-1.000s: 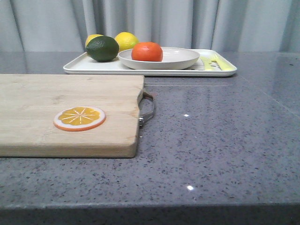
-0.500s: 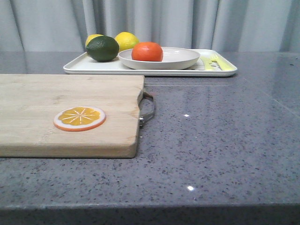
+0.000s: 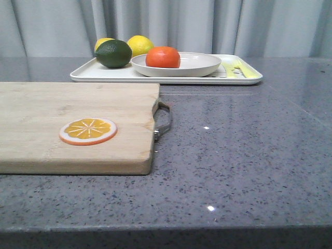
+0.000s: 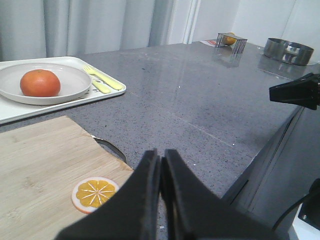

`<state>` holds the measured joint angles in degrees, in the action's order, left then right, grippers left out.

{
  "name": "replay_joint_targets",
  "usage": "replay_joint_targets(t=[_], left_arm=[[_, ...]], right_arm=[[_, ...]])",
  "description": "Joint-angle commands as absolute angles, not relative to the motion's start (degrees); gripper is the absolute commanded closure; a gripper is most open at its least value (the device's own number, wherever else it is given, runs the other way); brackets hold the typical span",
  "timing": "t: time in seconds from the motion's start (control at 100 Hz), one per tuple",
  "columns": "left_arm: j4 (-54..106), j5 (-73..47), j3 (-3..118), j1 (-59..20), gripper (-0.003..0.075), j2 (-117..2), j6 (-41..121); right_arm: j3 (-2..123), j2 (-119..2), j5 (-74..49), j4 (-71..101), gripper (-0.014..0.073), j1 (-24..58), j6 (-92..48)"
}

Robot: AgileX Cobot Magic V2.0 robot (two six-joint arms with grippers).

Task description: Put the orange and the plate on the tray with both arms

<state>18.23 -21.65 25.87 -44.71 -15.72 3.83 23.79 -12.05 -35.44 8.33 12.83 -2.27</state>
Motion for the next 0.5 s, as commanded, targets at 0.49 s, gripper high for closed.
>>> replay_joint_targets(t=[0.49], left_arm=[[14.3, 1.7, 14.0, -28.3, 0.0741, -10.7, 3.9]], right_arm=[[25.1, -12.4, -30.9, 8.1, 0.0662, 12.6, -2.7]])
